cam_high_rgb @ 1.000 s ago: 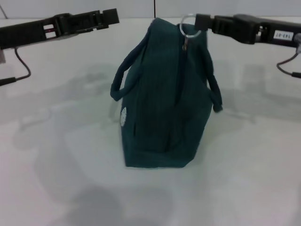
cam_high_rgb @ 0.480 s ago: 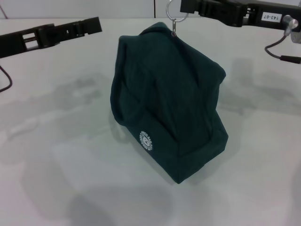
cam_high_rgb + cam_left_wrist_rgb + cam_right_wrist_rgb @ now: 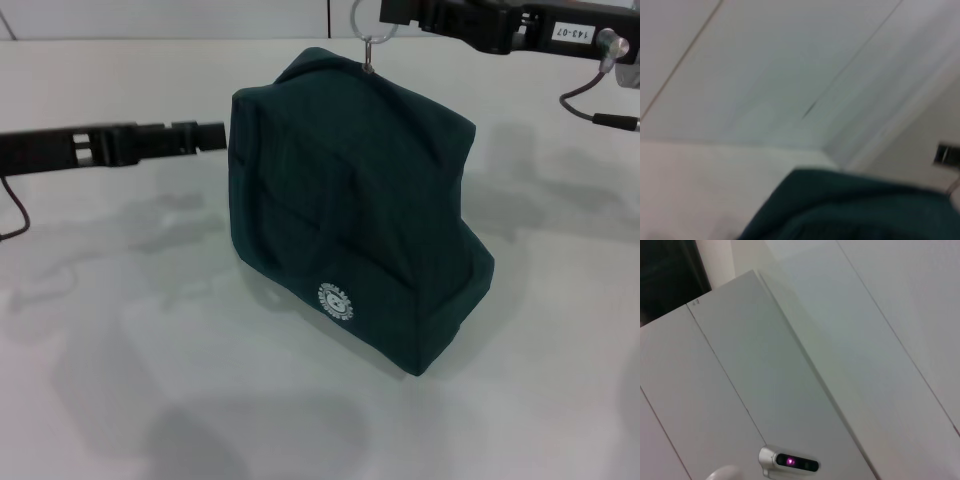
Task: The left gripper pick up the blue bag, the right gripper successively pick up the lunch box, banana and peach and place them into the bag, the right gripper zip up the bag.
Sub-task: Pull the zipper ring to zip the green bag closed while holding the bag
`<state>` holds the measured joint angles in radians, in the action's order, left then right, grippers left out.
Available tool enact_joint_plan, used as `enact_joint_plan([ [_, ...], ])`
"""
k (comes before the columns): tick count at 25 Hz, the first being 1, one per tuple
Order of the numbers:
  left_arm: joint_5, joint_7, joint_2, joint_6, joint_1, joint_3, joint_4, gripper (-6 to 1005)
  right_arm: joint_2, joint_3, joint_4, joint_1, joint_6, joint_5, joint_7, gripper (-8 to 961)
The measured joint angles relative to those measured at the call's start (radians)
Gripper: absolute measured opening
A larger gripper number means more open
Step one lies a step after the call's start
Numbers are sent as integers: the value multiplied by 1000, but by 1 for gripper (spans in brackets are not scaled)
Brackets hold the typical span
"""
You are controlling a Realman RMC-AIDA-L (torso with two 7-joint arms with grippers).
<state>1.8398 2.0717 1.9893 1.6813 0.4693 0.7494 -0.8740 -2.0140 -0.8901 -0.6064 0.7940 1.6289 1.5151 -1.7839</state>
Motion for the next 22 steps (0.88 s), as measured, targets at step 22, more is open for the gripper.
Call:
enact_joint_plan([
  [22, 134, -37, 32, -64, 228, 3, 164, 824, -2, -1, -7, -56, 39, -69, 38, 21],
])
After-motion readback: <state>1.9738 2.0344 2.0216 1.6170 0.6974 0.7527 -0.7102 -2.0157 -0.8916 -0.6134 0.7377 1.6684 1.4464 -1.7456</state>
